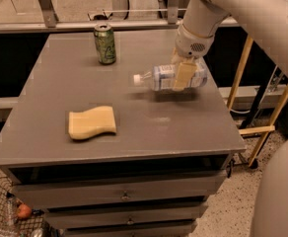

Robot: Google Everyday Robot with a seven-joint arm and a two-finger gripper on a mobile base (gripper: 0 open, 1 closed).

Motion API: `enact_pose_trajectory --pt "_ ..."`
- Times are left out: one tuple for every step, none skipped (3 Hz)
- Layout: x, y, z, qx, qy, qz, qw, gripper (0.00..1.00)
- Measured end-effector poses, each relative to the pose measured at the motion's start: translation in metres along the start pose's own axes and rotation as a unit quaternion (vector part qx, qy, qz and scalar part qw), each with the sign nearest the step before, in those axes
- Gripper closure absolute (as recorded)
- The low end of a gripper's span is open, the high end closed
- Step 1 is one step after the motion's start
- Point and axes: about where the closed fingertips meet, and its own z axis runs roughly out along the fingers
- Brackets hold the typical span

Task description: Move blue plastic bottle near green can

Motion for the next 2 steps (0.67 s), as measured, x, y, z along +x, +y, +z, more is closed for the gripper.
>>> enact_pose_trajectory --pt "-0.005 -0.008 0.01 0.016 -0.012 0.024 0.9995 1.0" --pt "-0.017 -0.045 0.011 0.062 -0.025 0.058 0.9961 1.0"
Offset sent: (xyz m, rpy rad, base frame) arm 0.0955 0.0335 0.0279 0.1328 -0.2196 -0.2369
